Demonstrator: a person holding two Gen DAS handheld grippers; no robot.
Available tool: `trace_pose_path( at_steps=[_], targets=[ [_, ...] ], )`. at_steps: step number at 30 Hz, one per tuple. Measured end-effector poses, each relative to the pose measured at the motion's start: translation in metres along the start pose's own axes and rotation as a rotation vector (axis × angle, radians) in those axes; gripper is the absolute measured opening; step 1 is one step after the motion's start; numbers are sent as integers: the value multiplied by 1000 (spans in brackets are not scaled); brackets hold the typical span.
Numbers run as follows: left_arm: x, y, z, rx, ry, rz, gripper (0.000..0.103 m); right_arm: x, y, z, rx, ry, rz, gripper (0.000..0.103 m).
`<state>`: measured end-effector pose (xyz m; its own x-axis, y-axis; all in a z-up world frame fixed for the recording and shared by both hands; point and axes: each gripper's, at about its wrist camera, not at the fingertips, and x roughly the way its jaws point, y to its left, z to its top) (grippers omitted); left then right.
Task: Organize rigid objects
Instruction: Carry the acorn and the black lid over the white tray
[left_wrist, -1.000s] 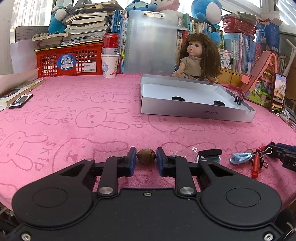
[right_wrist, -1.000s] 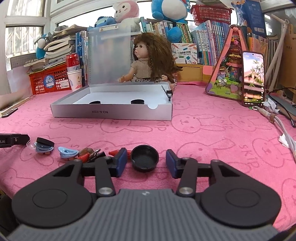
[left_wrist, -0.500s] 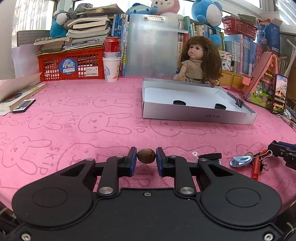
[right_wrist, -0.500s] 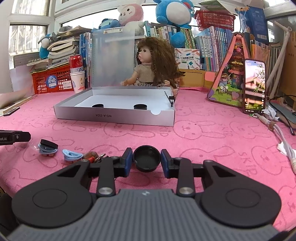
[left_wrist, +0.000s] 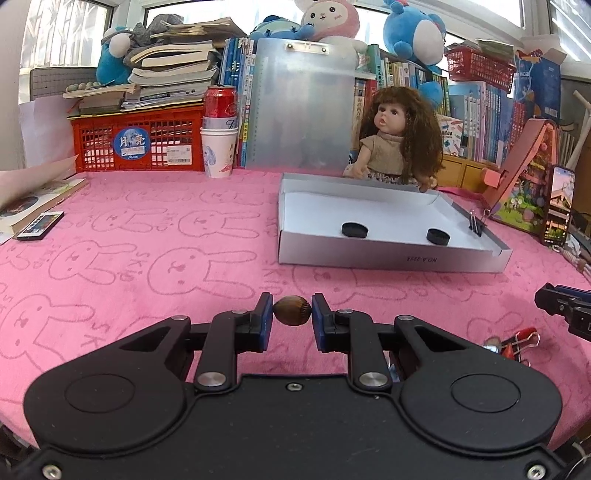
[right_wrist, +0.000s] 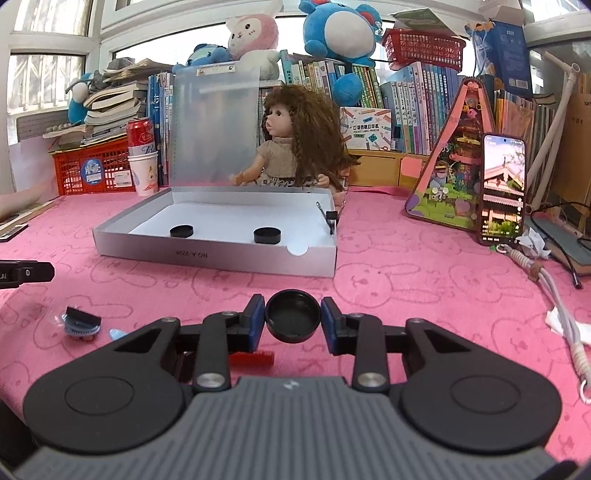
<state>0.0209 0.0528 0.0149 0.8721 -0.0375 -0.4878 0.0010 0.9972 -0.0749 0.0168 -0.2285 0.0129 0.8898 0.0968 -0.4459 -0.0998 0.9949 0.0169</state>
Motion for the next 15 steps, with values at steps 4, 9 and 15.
trace_pose_path(
  at_steps=[4, 9, 15],
  targets=[
    [5, -3, 8, -5, -4, -21, 21, 7, 0, 6, -3, 10, -9, 38],
    [14, -9, 20, 3, 1, -49, 21, 17, -1, 15, 4, 27, -14, 38],
    [33, -16, 36, 7, 21, -75, 21, 32, -4, 30, 24, 50, -12, 38]
  ],
)
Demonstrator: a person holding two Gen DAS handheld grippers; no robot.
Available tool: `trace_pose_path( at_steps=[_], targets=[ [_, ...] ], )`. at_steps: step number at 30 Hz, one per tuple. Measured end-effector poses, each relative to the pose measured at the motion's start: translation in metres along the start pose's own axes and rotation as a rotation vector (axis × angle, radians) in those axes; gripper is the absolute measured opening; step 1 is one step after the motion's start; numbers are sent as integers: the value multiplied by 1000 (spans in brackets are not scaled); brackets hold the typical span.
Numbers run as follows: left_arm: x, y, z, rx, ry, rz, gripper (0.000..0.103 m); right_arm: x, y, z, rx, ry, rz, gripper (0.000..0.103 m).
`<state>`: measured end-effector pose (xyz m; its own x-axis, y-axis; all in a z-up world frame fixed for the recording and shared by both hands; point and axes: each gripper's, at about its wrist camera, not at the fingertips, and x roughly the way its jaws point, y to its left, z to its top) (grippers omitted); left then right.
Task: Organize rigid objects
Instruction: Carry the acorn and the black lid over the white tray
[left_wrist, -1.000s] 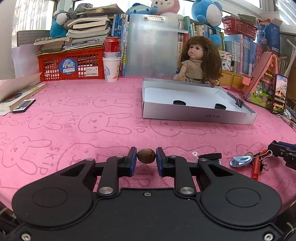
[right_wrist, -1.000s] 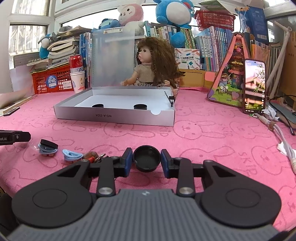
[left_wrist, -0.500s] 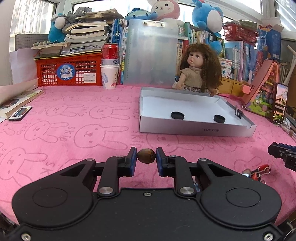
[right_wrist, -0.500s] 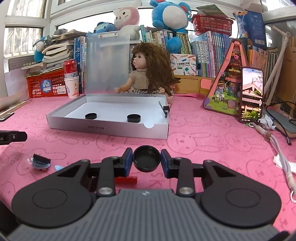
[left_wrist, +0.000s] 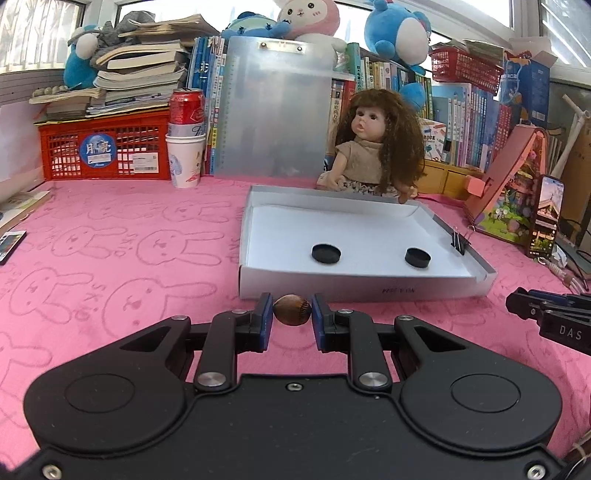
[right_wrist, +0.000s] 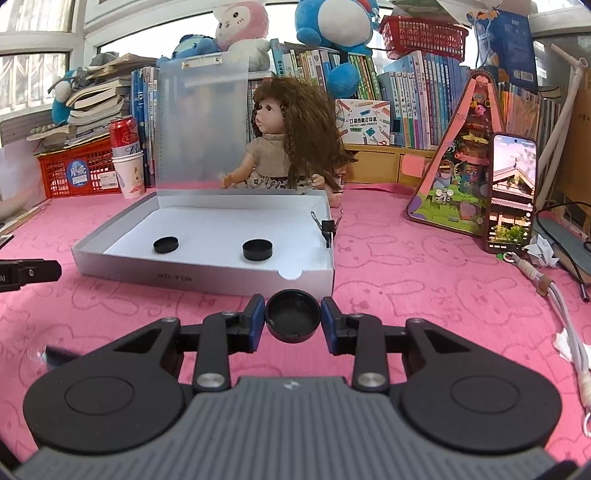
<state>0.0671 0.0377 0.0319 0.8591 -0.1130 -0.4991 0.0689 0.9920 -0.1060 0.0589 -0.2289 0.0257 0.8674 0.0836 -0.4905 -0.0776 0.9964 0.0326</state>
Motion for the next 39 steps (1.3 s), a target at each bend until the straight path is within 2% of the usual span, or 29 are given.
trace_pose_path(
  at_steps=[9, 16, 22, 39],
  targets=[
    [22, -2, 33, 2, -24, -9, 21, 24, -9, 29, 51, 4, 13, 38],
    [43, -7, 53, -15, -9, -21, 21, 48, -14, 48, 94, 27, 29, 38],
    [61, -16, 56, 0, 8, -18, 21, 58, -10, 50, 95, 51, 49, 38],
    [108, -19, 56, -11, 130, -28, 21, 87, -1, 51, 95, 117, 103, 38]
  ],
)
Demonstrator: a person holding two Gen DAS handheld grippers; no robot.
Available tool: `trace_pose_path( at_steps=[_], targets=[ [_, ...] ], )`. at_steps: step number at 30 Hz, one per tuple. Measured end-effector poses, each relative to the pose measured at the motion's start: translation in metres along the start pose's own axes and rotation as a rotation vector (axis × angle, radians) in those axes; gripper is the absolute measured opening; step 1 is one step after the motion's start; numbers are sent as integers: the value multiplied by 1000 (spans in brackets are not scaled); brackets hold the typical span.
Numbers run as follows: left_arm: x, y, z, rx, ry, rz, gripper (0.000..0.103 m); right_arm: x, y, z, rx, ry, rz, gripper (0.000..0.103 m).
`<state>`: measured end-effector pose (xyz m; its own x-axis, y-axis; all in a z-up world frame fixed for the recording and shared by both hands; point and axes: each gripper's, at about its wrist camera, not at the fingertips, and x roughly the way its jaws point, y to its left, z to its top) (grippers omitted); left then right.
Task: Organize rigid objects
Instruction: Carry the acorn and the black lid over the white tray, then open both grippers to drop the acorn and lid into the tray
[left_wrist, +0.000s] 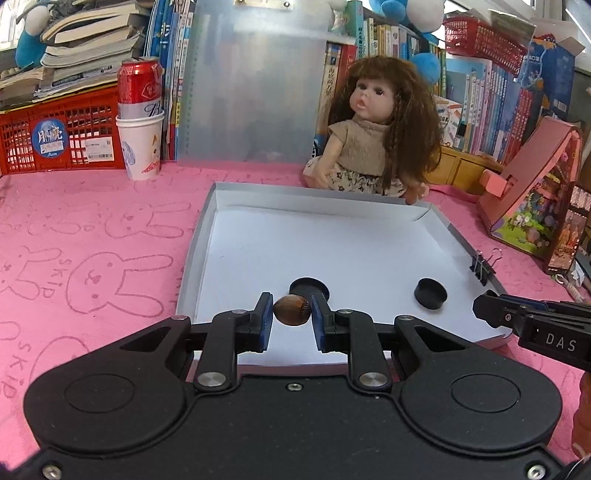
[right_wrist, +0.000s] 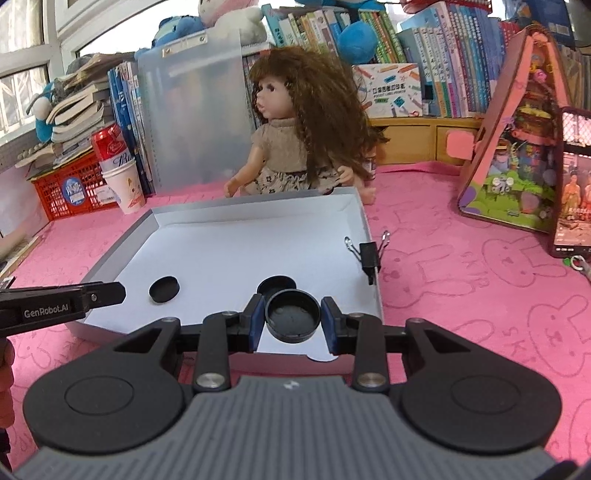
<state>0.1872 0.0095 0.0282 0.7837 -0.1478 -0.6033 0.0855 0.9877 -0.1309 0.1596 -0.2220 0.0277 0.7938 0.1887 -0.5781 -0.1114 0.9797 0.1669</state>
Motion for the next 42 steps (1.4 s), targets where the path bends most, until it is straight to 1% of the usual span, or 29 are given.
trace_pose_path(
  at_steps=[5, 12, 16, 23, 34, 41, 42],
  targets=[
    [11, 0, 3, 0, 34, -16, 21, 12, 5, 3, -19, 32, 2, 38],
    [32, -2, 9, -5, 117, -49, 21, 36, 5, 12, -15, 153, 16, 38],
    [46, 1, 14, -29, 156, -60, 21, 48, 6, 15, -24, 188, 9, 38],
    [65, -4, 27, -19, 147, -32, 21, 63, 8, 25, -31, 184, 4, 38],
    [94, -7, 45, -23, 137, 1, 21, 91, 1, 45, 16, 191, -8, 38],
    [101, -8, 48, -22, 131, 17, 21, 100, -1, 50, 22, 193, -18, 39],
    [101, -8, 48, -20, 130, 18, 21, 100, -1, 50, 20, 191, -17, 43]
  ],
)
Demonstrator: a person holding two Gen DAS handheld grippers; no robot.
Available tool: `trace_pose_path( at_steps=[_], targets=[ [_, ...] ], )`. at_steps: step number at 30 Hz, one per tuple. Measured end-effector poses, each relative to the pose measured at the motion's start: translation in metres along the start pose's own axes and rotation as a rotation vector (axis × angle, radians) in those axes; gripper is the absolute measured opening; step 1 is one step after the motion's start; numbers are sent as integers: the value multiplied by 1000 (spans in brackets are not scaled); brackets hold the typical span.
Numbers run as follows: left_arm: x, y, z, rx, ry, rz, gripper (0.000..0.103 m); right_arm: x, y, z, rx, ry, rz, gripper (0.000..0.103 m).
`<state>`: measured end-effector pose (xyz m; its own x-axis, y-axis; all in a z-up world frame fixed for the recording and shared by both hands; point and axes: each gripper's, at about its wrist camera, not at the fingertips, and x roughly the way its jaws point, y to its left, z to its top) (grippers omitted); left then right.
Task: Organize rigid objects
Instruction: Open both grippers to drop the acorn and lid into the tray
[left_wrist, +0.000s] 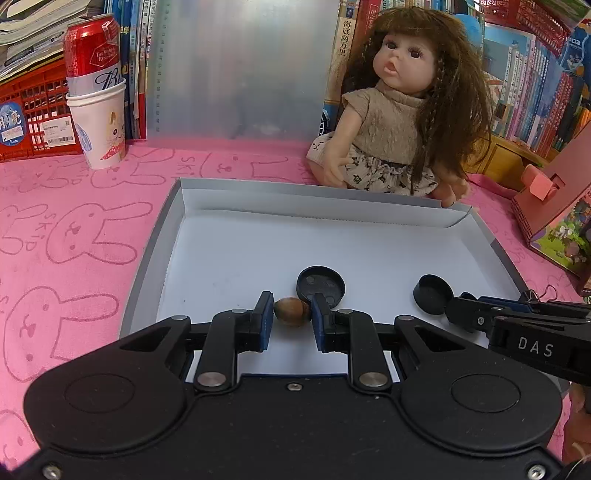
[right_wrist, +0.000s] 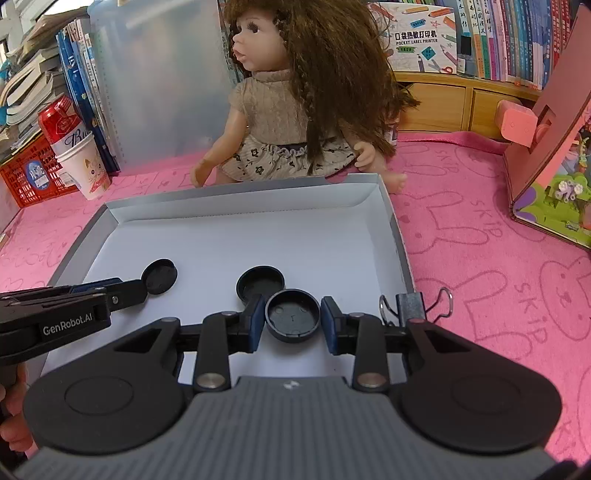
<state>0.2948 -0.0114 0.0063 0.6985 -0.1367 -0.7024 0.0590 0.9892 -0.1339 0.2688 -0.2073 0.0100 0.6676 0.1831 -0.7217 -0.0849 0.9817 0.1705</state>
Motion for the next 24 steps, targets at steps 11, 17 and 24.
trace_pose_path(
  at_steps=[11, 17, 24],
  targets=[
    [-16, 2, -3, 12, -26, -2, 55, -17, 0, -2, -8, -35, 20, 68],
    [-35, 0, -7, 33, -49, -29, 78, -34, 0, -3, -20, -69, 37, 80],
    [-63, 0, -12, 34, -82, -68, 82, -59, -1, -9, -42, -114, 44, 88]
  ],
)
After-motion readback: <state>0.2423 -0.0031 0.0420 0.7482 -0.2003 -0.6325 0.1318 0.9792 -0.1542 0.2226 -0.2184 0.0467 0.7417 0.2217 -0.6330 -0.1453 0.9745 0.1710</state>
